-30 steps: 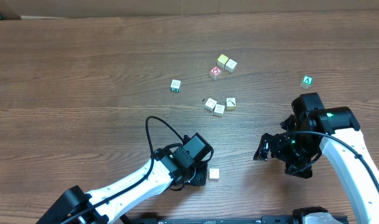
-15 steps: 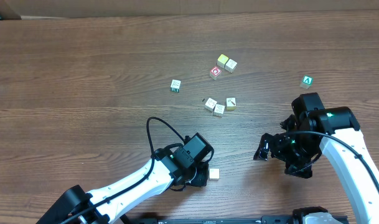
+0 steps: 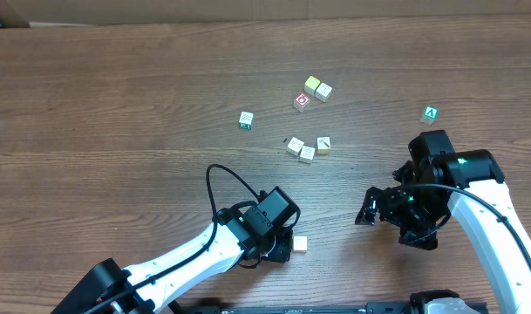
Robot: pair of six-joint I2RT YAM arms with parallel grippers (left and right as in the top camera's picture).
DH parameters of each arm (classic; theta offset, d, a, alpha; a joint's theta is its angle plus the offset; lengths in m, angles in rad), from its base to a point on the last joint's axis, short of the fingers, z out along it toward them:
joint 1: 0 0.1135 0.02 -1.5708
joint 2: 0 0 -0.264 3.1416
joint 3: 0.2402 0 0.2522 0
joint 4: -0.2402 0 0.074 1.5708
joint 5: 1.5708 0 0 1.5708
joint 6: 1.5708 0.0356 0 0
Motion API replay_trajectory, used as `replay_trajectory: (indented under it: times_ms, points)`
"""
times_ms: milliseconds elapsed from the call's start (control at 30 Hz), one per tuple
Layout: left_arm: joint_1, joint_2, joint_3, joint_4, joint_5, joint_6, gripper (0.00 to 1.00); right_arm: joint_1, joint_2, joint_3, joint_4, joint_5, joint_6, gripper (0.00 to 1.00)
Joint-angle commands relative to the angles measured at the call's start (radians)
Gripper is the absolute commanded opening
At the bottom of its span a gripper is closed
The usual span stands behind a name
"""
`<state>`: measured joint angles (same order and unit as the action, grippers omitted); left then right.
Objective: Flip 5 blocks
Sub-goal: 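Carry it forward, rotate, and place it beside the first block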
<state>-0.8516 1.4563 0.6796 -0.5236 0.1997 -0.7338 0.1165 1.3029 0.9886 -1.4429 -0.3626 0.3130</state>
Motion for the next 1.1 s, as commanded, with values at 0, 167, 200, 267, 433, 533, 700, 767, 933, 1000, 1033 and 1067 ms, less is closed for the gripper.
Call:
replay_trajectory:
  times_ms: [0,167,200,267,433,533,700,767,933,1000,1033,1067]
  points:
    - [-0.013,0.01,-0.008,0.002,0.01,-0.007,0.28,-0.005,0.0,0.019,0.0,-0.005,-0.006,1.0]
    - [-0.013,0.01,-0.008,0.014,0.007,-0.006,0.33,-0.005,0.0,0.019,0.0,-0.005,-0.006,1.0]
    - [-0.013,0.01,-0.008,0.016,0.007,-0.006,0.34,-0.005,0.0,0.019,0.0,-0.005,-0.006,1.0]
    - [-0.013,0.01,-0.008,0.016,0.007,-0.006,0.35,-0.005,0.0,0.019,0.0,-0.005,-0.006,1.0]
    - [-0.013,0.007,-0.008,0.021,0.008,0.005,0.37,-0.005,0.0,0.019,0.0,-0.005,-0.006,1.0]
    - [-0.013,0.002,-0.007,0.028,0.007,0.005,0.37,-0.005,0.0,0.019,0.0,-0.005,-0.006,1.0]
    - [-0.013,-0.002,-0.007,0.031,0.008,0.004,0.37,-0.005,0.0,0.019,0.0,-0.005,-0.006,1.0]
    - [-0.013,-0.002,-0.007,0.032,0.008,0.004,0.37,-0.005,0.0,0.019,0.0,-0.005,-0.007,1.0]
    - [-0.013,-0.006,-0.007,0.039,0.012,0.004,0.37,-0.005,0.0,0.019,0.001,-0.005,-0.007,1.0]
    - [-0.013,-0.014,-0.007,0.042,0.016,0.004,0.37,-0.005,0.0,0.019,0.001,-0.005,-0.007,1.0]
    - [-0.013,-0.019,-0.007,0.045,0.02,0.004,0.37,-0.005,0.0,0.019,0.001,-0.005,-0.007,1.0]
    - [-0.013,-0.024,-0.007,0.05,0.024,0.004,0.38,-0.005,0.0,0.019,0.001,-0.005,-0.007,1.0]
